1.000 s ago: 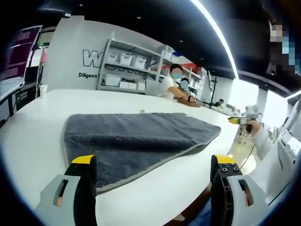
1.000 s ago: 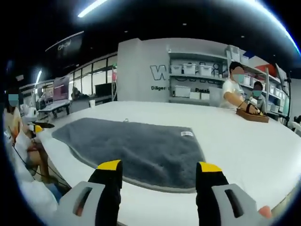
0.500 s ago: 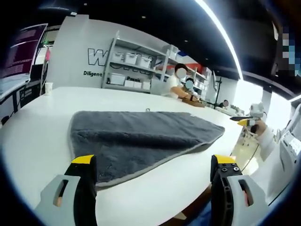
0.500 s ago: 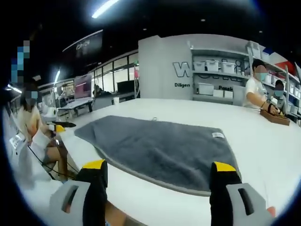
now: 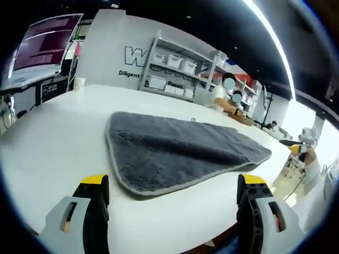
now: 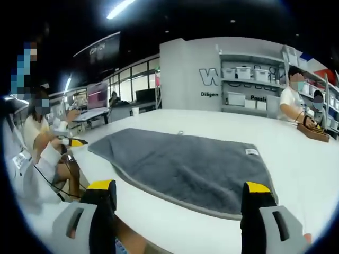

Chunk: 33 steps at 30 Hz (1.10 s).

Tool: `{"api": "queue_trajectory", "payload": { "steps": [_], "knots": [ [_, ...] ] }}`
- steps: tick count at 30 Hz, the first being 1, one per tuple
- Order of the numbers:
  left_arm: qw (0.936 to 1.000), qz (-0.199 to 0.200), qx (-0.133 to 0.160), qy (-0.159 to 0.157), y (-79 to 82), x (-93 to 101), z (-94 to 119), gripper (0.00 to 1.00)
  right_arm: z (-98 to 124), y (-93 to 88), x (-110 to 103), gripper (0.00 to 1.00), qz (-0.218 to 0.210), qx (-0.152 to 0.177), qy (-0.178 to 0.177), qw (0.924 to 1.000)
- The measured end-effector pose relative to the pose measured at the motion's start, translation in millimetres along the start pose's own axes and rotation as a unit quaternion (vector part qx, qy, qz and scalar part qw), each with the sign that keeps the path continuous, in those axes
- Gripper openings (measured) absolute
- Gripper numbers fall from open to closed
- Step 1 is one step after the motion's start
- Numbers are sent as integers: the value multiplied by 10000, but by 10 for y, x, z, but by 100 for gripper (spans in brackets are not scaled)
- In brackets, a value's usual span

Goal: Open the folded towel by lifting each exposed corner and separating the folded layers until the towel lies flat within the target outline without major curled edges

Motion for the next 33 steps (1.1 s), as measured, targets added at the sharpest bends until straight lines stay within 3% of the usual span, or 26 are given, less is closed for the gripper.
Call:
{"api": "queue_trajectory", "payload": {
  "steps": [9, 18, 20, 24, 30, 33],
  "knots": [
    [9997, 109, -3, 228, -9, -150, -153, 83, -15, -28, -40, 99, 3, -101, -17, 9999],
    [9987, 48, -65, 494, -50, -274, -193, 44, -30, -37, -28, 99, 15, -172, -114, 9998],
    [9987, -15, -119, 486, -63, -288, -192, 33, -38, -41, -28, 99, 8, -185, -112, 9998],
    [9989, 8, -163, 450, -87, -300, -170, 24, -51, -45, -23, 98, -23, -199, -122, 9997],
    [9991, -154, -265, 279, -107, -281, -129, 3, -79, -49, -30, 98, -8, -235, -124, 9996],
    [9992, -144, -285, 253, -104, -287, -123, 3, -86, -54, -29, 98, -11, -254, -126, 9996]
  ]
}}
Point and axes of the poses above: the point that each gripper's makers call its tool centre point, and the gripper's own axes: z roughly backward along the fingers, x roughly to its right, y roughly out of its top, the point moved 5 cm from there along z, roughly backward along the fingers, and after that the axes turned 3 degrees about -x, right-handed, at the moved point
